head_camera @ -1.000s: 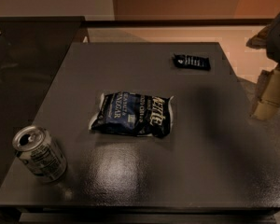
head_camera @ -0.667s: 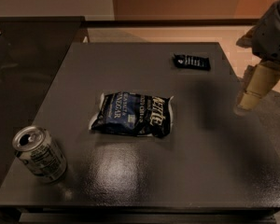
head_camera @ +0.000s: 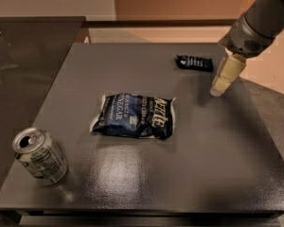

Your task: Move rxbar blueberry near blue chip bag

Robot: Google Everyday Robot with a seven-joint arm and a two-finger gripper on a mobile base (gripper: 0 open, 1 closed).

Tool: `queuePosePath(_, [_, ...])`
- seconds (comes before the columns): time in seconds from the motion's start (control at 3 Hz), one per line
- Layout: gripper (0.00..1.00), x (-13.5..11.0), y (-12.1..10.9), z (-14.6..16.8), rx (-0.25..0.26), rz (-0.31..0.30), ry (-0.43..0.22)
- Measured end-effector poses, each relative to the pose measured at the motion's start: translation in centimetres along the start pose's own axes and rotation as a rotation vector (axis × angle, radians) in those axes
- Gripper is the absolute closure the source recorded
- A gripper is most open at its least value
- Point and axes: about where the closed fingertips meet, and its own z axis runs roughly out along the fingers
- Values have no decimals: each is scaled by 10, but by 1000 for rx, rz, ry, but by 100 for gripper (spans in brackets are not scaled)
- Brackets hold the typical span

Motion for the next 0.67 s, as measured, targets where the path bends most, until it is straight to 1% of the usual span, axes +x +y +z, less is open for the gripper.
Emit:
queuePosePath(0.33, [0, -1, -37, 13, 18, 74, -89])
queuePosePath(0.67, [0, -1, -67, 22, 45, 164, -178])
